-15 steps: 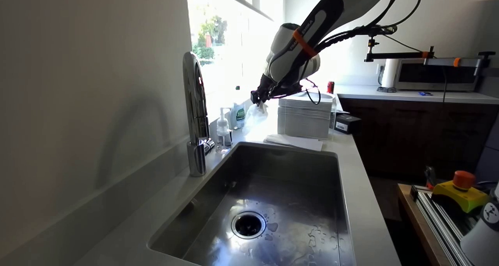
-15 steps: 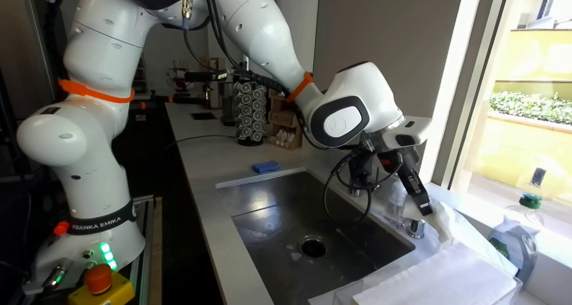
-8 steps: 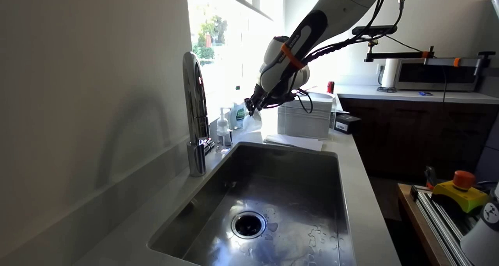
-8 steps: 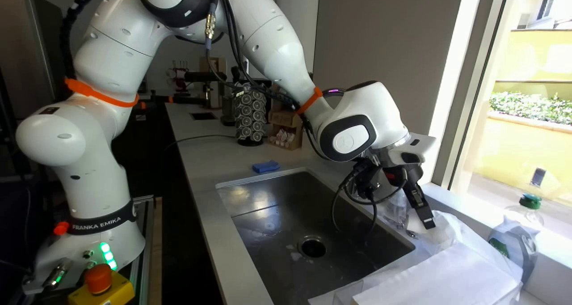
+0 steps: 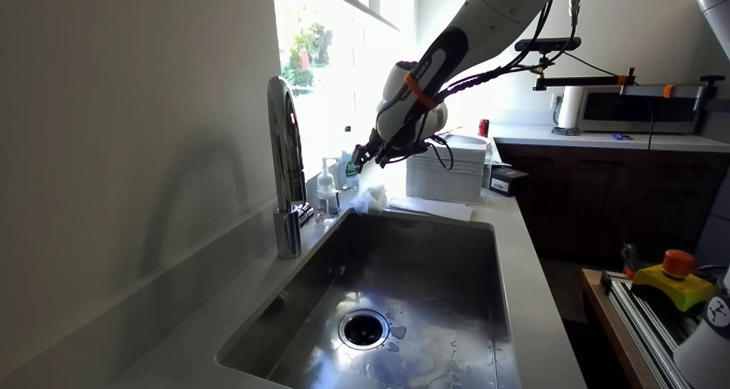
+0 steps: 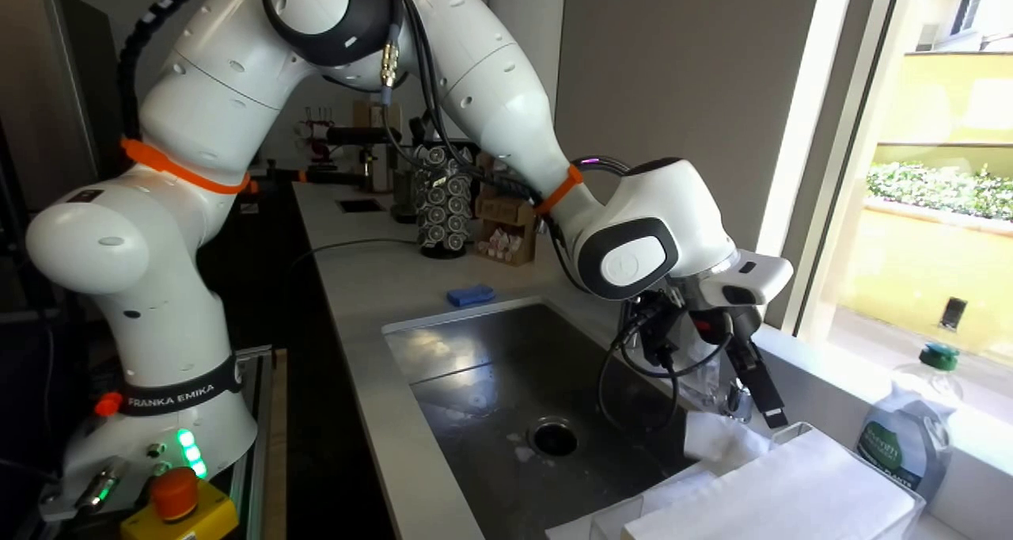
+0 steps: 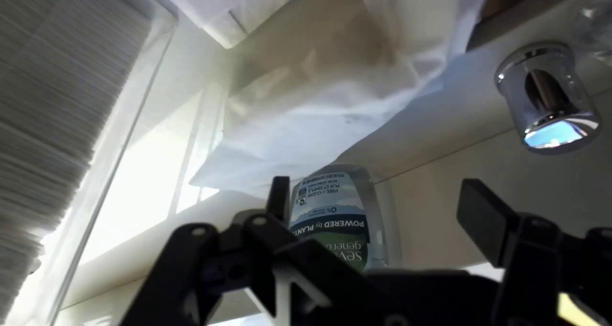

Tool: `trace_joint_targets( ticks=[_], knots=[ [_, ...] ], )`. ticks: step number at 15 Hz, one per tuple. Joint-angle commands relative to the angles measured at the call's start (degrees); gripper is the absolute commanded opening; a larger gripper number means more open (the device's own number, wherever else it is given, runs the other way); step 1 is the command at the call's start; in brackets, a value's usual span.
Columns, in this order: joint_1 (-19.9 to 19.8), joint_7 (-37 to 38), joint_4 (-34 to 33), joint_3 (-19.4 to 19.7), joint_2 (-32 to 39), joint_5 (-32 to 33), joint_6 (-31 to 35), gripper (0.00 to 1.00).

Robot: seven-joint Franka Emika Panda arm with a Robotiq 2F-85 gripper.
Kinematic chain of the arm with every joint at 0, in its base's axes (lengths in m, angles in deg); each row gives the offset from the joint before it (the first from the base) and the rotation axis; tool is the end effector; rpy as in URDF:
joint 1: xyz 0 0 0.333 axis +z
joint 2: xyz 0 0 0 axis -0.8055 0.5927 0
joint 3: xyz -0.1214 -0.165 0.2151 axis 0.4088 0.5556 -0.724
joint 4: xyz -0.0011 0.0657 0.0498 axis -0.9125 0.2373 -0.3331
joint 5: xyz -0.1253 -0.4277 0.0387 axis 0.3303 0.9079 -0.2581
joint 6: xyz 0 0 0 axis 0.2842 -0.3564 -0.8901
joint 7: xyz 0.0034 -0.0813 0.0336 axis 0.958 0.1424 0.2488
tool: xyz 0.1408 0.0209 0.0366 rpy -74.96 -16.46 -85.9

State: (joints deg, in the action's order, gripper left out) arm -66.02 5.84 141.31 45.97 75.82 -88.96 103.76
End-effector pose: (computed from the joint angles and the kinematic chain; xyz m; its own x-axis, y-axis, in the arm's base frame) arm 0.6432 -0.3529 0.2001 0.6563 -0.5029 0.5624 -0.6190 -0.7852 0.0203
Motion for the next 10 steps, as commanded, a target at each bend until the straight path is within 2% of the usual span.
trace_joint_targets(
  ticks=[1, 4, 8, 10],
  knots=[
    [-1.1, -1.8, -0.4, -1.4, -1.2, -1.3, -4.0, 1.00],
    [-1.9, -2.7, 0.4, -2.6, -2.8, -1.7, -5.3, 1.00],
    [-3.2, -7.3, 5.4, -6.1, -9.1, -2.2, -8.3, 1.00],
    [-5.4, -12.8, 9.2, -10.4, -13.7, -4.3, -10.9, 1.00]
  ],
)
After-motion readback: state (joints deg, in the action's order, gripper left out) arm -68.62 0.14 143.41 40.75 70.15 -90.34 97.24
